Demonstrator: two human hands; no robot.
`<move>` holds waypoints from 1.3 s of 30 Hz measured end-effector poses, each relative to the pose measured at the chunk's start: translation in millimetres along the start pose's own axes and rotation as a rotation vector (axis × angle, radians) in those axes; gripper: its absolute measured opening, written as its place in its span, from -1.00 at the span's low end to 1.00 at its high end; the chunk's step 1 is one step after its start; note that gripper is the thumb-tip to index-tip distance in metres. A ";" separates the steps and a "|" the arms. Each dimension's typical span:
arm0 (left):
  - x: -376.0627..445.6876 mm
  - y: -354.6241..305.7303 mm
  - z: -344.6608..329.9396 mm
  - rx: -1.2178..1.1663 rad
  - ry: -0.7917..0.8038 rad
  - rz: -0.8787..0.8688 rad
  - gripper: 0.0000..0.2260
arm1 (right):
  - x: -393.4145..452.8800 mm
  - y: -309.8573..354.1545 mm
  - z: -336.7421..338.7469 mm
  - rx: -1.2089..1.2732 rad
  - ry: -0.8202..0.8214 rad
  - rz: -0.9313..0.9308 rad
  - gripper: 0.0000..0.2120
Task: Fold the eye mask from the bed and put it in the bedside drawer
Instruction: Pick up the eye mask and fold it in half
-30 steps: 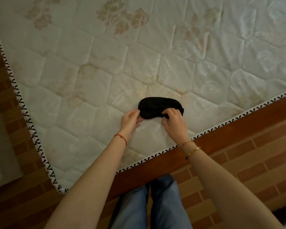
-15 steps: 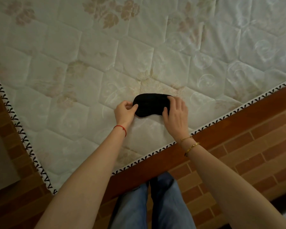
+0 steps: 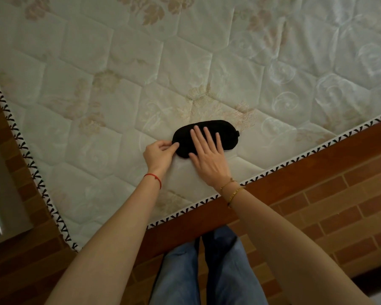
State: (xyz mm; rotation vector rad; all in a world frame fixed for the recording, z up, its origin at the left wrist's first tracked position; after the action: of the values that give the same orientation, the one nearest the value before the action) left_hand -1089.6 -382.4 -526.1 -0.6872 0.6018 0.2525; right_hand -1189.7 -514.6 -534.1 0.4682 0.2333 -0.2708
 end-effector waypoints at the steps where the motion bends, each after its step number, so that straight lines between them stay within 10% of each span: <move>1: -1.0 0.5 -0.6 -0.003 -0.001 0.002 -0.74 | -4.9 -10.1 1.9 -0.015 -0.011 -0.031 -0.42; 8: -8.2 0.0 -1.6 -0.048 -0.009 -0.022 -0.77 | -25.4 -61.0 23.6 -0.035 -0.098 -0.214 -0.45; 16: -15.2 -4.2 7.9 -0.034 -0.023 -0.068 -0.82 | -15.9 -19.8 39.6 -0.053 -0.188 0.148 -0.64; 22: -21.4 -14.4 10.1 -0.137 0.051 -0.139 -0.88 | -3.2 -2.0 38.1 0.010 -0.140 0.039 -0.63; 33: -59.2 -53.4 -46.7 -0.247 0.327 -0.266 -0.78 | -7.1 -42.1 49.2 1.224 -0.324 -0.594 -0.57; 39: -59.4 -58.6 -52.9 -0.146 0.284 -0.316 -0.71 | -1.4 -69.7 50.6 0.811 -0.256 -0.547 -0.83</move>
State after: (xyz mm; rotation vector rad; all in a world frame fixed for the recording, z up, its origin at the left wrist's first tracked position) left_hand -1136.4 -462.8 -492.8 -0.9570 0.7388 -0.0994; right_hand -1204.5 -598.0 -518.5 1.1619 -0.0174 -0.9714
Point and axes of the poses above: each hand's wrist, its own x-axis towards the middle knuckle, its own z-axis out of the back of the hand, y = z × x, the point moved 4 cm from there along x, towards the middle knuckle, and after that the axes turned 8 degrees about x, right-handed, at the moved point
